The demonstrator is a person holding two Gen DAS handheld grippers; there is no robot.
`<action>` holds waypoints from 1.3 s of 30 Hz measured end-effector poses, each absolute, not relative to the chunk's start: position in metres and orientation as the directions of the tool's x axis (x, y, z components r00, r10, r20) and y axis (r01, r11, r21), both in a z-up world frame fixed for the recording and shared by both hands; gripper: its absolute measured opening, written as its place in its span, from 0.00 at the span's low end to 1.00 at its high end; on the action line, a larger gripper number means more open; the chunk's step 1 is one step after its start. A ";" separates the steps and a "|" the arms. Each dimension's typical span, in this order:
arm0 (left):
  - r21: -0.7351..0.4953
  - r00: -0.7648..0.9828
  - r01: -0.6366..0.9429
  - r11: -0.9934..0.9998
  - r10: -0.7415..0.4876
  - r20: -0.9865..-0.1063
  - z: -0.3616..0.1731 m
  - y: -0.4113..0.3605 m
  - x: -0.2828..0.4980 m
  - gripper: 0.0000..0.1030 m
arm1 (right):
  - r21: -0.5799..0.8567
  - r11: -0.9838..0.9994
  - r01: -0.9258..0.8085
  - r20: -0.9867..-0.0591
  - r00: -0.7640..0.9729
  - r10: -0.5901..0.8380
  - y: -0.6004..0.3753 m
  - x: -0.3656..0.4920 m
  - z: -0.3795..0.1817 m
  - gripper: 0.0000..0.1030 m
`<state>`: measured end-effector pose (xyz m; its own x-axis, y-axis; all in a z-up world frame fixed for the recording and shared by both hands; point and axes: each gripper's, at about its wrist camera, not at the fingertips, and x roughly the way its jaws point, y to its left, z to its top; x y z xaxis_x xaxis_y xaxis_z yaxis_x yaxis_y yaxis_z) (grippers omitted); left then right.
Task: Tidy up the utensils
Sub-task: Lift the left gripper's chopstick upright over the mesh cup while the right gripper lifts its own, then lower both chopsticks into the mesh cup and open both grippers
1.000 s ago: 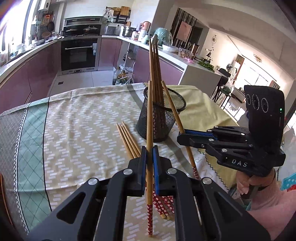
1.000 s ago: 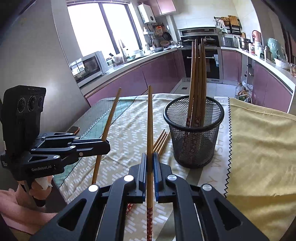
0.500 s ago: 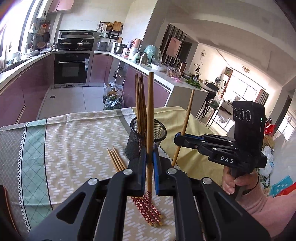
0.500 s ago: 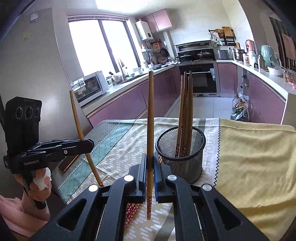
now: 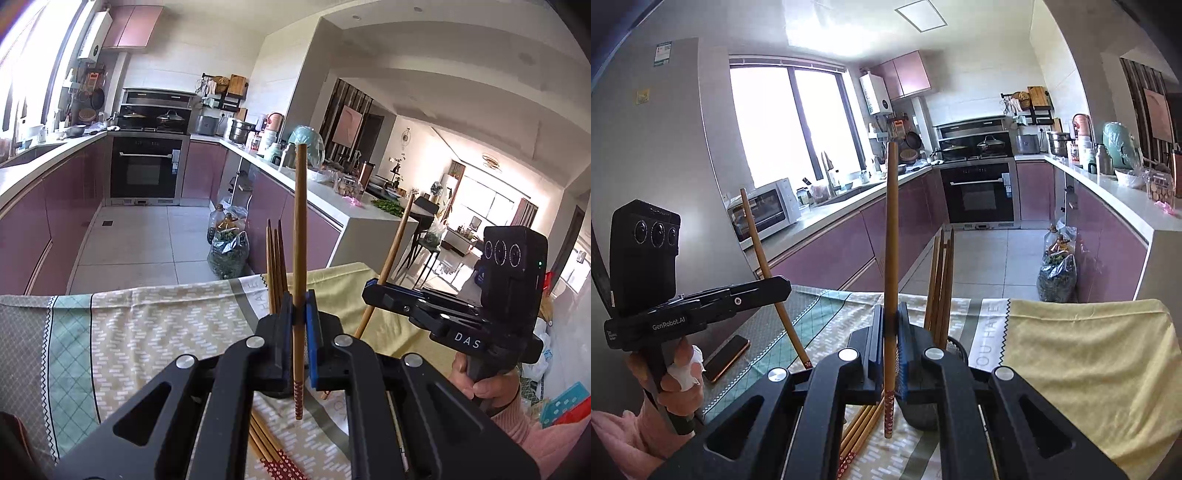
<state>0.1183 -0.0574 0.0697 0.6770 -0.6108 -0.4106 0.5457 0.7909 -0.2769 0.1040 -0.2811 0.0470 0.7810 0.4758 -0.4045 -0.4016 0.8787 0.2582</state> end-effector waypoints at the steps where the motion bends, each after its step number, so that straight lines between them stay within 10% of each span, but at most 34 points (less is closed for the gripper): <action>1: -0.272 0.684 0.544 0.794 -0.607 -0.404 0.073 -0.060 0.121 0.07 | 0.254 0.880 -0.401 -0.397 0.787 0.473 -0.281 0.105 0.050 0.06; 13: -0.193 0.750 0.520 0.832 -0.553 -0.362 0.096 -0.090 0.139 0.07 | 0.214 0.907 -0.362 -0.365 0.832 0.418 -0.286 0.130 0.062 0.06; 39: -0.132 0.603 0.543 0.829 -0.494 -0.627 0.015 -0.130 0.192 0.07 | 0.179 0.932 -0.315 -0.600 0.716 0.357 -0.260 0.173 0.001 0.06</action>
<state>0.1925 -0.1301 0.0148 0.6025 -0.4938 -0.6270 0.5428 0.8295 -0.1316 0.1735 -0.2599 0.0010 0.7160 0.3571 -0.5998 -0.3146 0.9321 0.1793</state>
